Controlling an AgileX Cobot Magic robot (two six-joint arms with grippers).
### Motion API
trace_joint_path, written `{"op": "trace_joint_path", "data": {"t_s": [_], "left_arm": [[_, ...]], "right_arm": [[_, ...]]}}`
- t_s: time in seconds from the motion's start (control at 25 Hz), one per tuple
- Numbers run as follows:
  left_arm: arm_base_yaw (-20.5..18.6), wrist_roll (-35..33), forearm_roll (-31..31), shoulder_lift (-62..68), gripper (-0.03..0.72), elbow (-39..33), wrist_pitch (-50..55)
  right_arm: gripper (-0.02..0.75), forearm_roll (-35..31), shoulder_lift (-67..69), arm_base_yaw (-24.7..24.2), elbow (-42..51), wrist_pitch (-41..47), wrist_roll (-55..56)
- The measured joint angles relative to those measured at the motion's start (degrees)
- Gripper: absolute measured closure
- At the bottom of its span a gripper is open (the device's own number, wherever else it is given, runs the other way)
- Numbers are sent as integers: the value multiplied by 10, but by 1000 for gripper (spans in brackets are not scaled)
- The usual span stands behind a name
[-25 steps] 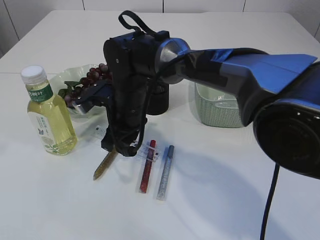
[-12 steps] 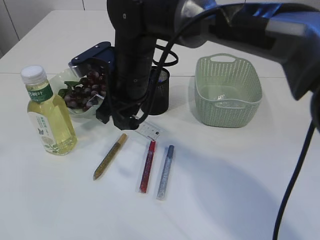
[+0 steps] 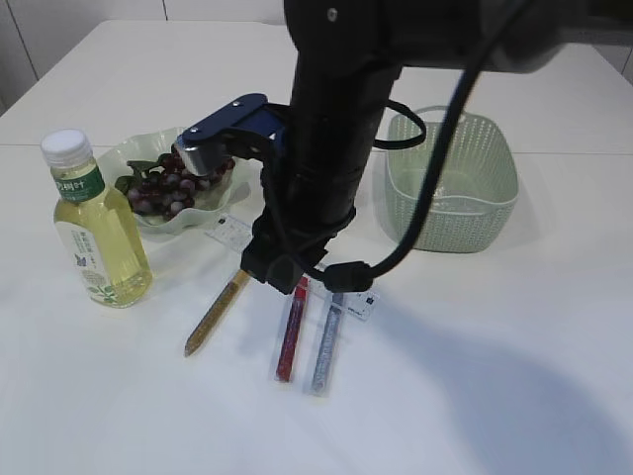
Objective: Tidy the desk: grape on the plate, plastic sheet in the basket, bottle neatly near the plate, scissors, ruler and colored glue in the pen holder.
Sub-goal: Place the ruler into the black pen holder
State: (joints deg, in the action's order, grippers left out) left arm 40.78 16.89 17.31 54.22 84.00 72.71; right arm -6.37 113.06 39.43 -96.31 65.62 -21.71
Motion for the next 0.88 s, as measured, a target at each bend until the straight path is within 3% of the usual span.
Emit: {"op": "trace_joint_path", "data": {"t_s": [0.36, 0.88], "left_arm": [[0, 0, -1, 0, 449, 0, 0], [0, 0, -4, 0, 449, 0, 0]], "right_arm": [[444, -1, -164, 0, 201, -329, -29], [444, -39, -146, -98, 216, -672, -22]]}}
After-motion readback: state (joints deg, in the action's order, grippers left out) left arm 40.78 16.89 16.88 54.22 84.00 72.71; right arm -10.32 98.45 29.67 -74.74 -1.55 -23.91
